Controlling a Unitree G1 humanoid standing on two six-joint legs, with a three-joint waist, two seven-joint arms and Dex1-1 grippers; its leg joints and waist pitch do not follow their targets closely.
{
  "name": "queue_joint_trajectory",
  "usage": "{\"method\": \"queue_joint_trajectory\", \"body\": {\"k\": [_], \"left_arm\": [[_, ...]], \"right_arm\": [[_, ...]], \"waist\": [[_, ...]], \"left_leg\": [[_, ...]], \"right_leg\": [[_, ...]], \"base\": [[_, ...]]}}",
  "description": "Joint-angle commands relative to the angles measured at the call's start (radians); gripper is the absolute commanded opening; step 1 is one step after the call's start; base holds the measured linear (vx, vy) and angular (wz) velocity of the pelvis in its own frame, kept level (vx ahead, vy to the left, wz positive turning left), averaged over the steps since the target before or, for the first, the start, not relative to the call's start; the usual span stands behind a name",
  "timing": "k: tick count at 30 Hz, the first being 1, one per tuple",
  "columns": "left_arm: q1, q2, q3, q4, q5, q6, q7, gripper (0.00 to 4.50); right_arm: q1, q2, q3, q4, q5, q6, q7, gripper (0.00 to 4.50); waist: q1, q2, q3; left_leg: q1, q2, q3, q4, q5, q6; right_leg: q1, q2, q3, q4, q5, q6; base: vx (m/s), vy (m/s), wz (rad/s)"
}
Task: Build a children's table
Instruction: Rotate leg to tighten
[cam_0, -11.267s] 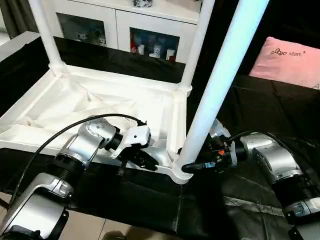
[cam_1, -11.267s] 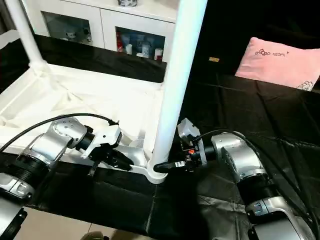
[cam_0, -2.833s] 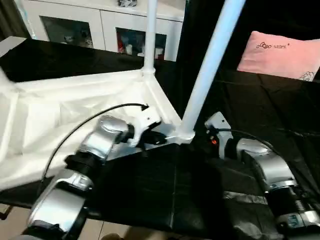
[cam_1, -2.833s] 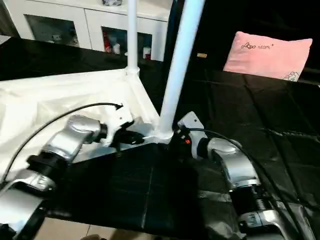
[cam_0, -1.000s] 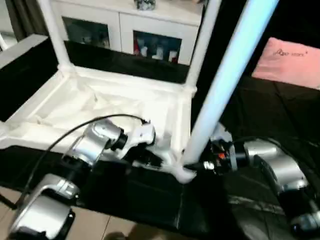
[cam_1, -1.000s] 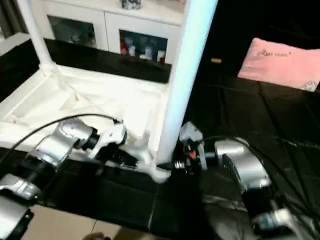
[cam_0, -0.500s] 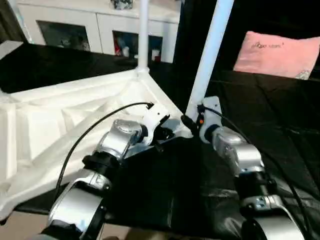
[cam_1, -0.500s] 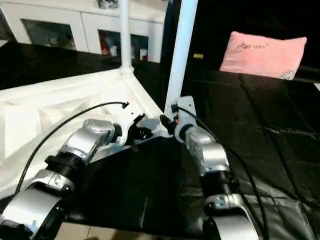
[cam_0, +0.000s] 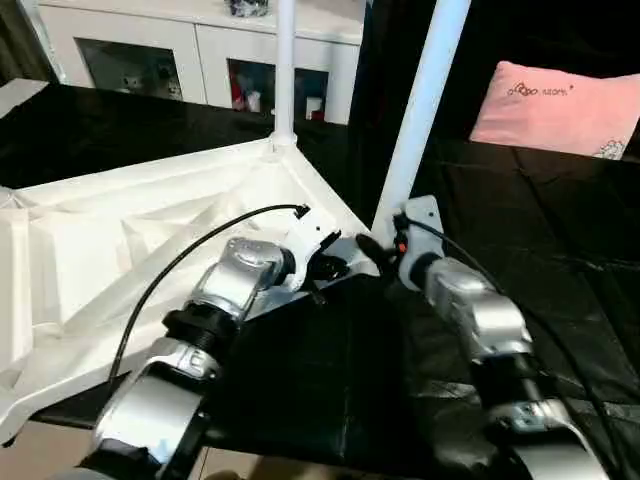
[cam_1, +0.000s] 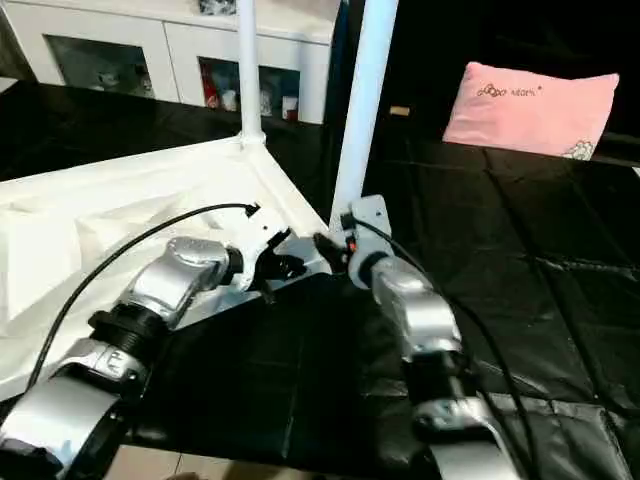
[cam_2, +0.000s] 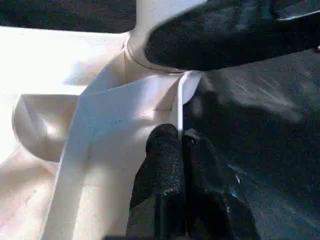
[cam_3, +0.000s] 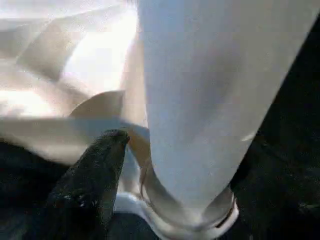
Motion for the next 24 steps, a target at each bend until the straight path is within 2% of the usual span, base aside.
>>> {"method": "queue_joint_trajectory", "body": {"k": [1, 2, 3, 4, 5, 8, 11, 14, 16, 18, 20, 24], "left_arm": [[-0.017, 0.002, -0.007, -0.030, -0.005, -0.031, -0.027, 0.00], [-0.017, 0.026, -0.019, -0.028, -0.009, -0.069, -0.089, 0.00], [-0.017, 0.033, -0.023, -0.027, -0.012, -0.080, -0.108, 0.00], [-0.017, 0.033, -0.023, -0.027, -0.012, -0.080, -0.108, 0.00], [-0.018, 0.058, -0.039, -0.021, -0.007, -0.118, -0.155, 0.00], [-0.021, 0.097, -0.061, -0.012, -0.011, -0.176, -0.252, 0.00], [-0.021, 0.128, -0.084, -0.013, -0.018, -0.238, -0.356, 0.00], [-0.003, 0.151, -0.106, -0.066, -0.049, -0.227, -0.470, 0.00], [0.006, 0.164, -0.124, -0.088, -0.053, -0.233, -0.516, 0.00], [0.010, 0.174, -0.140, -0.091, -0.047, -0.251, -0.541, 0.00], [0.014, 0.184, -0.161, -0.093, -0.038, -0.279, -0.574, 0.00], [0.015, 0.189, -0.176, -0.091, -0.035, -0.309, -0.622, 0.00]], "right_arm": [[0.017, -0.010, 0.048, -0.032, 0.031, 0.009, 0.091, 3.65], [0.040, -0.074, 0.059, -0.067, 0.050, -0.004, 0.193, 3.71], [0.045, -0.092, 0.060, -0.076, 0.056, -0.006, 0.221, 3.93], [0.045, -0.092, 0.060, -0.076, 0.056, -0.006, 0.221, 3.93], [0.056, -0.143, 0.059, -0.092, 0.075, -0.024, 0.303, 4.03], [0.069, -0.226, 0.063, -0.112, 0.105, -0.044, 0.439, 4.35], [0.062, -0.278, 0.068, -0.098, 0.124, -0.062, 0.537, 4.48], [0.055, -0.313, 0.092, -0.071, 0.112, -0.099, 0.601, 4.48], [0.052, -0.329, 0.105, -0.060, 0.110, -0.116, 0.641, 4.48], [0.051, -0.343, 0.120, -0.056, 0.119, -0.127, 0.686, 4.48], [0.051, -0.355, 0.138, -0.062, 0.132, -0.135, 0.744, 4.48], [0.041, -0.337, 0.142, -0.040, 0.168, -0.146, 0.811, 4.48]], "waist": [[0.008, 0.006, -0.069], [0.011, 0.008, -0.069], [0.014, 0.006, -0.067], [0.014, 0.006, -0.067], [0.016, 0.005, -0.066], [0.020, 0.007, -0.066], [0.032, 0.012, -0.069], [0.041, 0.014, -0.070], [0.048, 0.012, -0.070], [0.054, 0.014, -0.070], [0.062, 0.011, -0.069], [0.068, 0.012, -0.068]], "left_leg": [[0.001, 0.025, -0.005, -0.058, -0.113, 0.062], [0.000, 0.025, -0.006, -0.058, -0.117, 0.063], [0.001, 0.025, -0.005, -0.057, -0.127, 0.065], [0.001, 0.025, -0.006, -0.058, -0.132, 0.063], [0.001, 0.024, -0.006, -0.057, -0.143, 0.061], [0.001, 0.027, -0.007, -0.057, -0.145, 0.066], [0.005, 0.030, -0.007, -0.057, -0.140, 0.065], [0.008, 0.032, -0.004, -0.056, -0.127, 0.061], [0.005, 0.034, -0.003, -0.056, -0.121, 0.060], [0.008, 0.037, -0.003, -0.056, -0.122, 0.060], [0.007, 0.038, -0.002, -0.056, -0.136, 0.063], [0.008, 0.036, -0.002, -0.056, -0.153, 0.056]], "right_leg": [[0.070, -0.099, 0.065, -0.080, -0.178, -0.144], [0.071, -0.100, 0.064, -0.081, -0.189, -0.141], [0.070, -0.100, 0.063, -0.084, -0.210, -0.136], [0.069, -0.100, 0.063, -0.086, -0.224, -0.133], [0.068, -0.099, 0.061, -0.090, -0.263, -0.123], [0.067, -0.098, 0.061, -0.089, -0.260, -0.121], [0.066, -0.099, 0.061, -0.085, -0.223, -0.145], [0.062, -0.100, 0.062, -0.079, -0.194, -0.161], [0.064, -0.101, 0.060, -0.076, -0.182, -0.171], [0.062, -0.101, 0.060, -0.073, -0.167, -0.178], [0.063, -0.103, 0.057, -0.076, -0.191, -0.171], [0.061, -0.104, 0.055, -0.083, -0.251, -0.150]], "base": [[0.000, 0.000, 0.00], [0.000, 0.000, 0.00], [0.000, 0.000, 0.00], [0.000, 0.000, 0.00], [0.000, 0.000, 0.00], [0.000, 0.000, 0.00], [0.000, 0.000, 0.00], [0.000, 0.000, 0.00], [0.000, 0.000, 0.00], [0.000, 0.000, 0.00], [0.000, 0.000, 0.00], [0.000, 0.000, 0.00]]}}
